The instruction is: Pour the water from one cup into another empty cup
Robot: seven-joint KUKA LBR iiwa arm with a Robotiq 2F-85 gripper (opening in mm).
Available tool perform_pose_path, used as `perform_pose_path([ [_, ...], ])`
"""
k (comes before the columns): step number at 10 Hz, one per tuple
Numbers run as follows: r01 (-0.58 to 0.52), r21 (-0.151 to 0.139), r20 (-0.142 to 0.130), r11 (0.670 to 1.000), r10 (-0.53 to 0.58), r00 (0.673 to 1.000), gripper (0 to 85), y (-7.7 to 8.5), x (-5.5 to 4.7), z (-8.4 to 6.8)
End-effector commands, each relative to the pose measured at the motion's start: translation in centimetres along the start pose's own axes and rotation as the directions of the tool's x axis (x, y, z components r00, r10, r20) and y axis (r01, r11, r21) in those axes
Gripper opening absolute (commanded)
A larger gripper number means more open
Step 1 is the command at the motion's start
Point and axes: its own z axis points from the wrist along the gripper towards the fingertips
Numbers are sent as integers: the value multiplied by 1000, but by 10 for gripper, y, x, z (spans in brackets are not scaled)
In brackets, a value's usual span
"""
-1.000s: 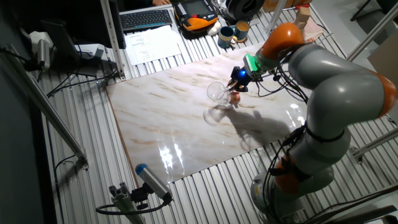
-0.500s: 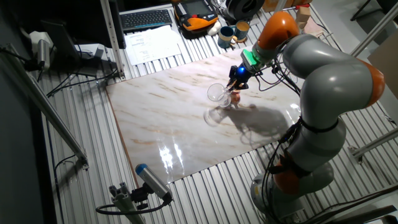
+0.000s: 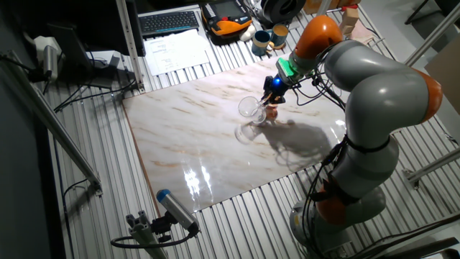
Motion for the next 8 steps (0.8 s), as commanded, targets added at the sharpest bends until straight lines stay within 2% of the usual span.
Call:
perform_pose_path([
  [1, -3, -6, -3, 1000, 3, 1000, 0, 2, -1, 0],
  [4, -52, -88, -54, 995, 47, 997, 0, 7, -3, 2],
  [5, -70, -114, -55, 991, 64, 996, 0, 7, -4, 4],
  [8, -80, -123, -36, 989, 76, 996, 0, 5, -4, 9],
])
